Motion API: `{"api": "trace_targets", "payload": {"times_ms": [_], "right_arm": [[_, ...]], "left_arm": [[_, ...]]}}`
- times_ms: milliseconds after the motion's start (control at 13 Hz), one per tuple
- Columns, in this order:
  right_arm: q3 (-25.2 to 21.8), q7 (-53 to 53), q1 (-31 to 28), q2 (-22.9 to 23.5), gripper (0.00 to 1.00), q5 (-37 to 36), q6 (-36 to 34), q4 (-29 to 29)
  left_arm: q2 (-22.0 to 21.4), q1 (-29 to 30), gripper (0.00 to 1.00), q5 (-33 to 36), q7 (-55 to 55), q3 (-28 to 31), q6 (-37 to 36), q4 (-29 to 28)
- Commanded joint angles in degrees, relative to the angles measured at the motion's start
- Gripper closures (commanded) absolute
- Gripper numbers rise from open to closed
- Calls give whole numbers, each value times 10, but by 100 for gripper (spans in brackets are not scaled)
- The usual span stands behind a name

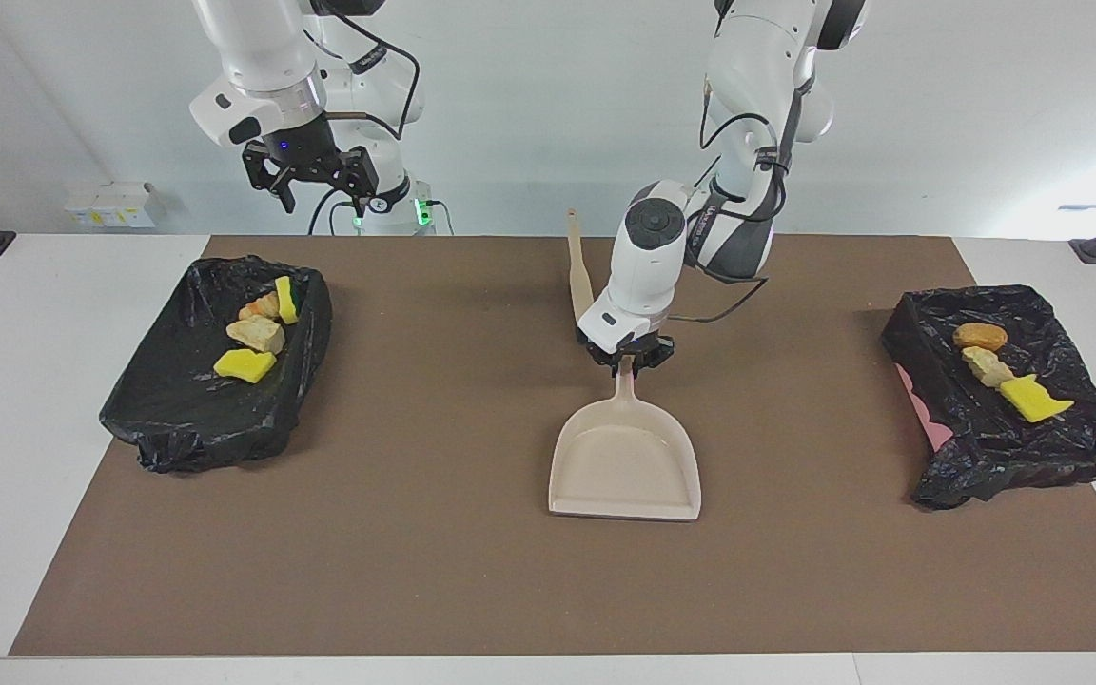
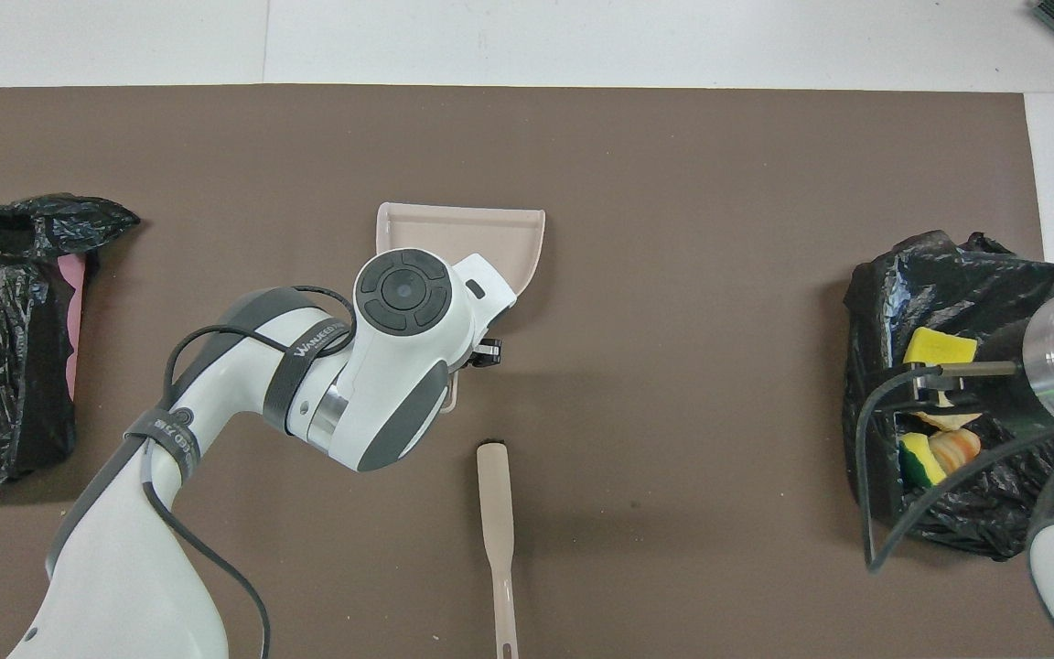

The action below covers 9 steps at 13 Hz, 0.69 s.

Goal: Sweep and dump trash in bin
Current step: 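Bring the empty dustpan back and set it on the table with the left gripper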

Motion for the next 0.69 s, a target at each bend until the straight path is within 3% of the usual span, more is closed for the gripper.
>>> {"api": "trace_targets", "payload": {"times_ms": [0,616], "right_arm": [[-2,-8,-2,8,0,-3,-4,13],[-2,-10,-27,8,0,-6,-5,10]], "left_arm": [[-1,-5,0,-4,-12,10,5,3],[-22,101,0,-6,0,15,-7,10]]}}
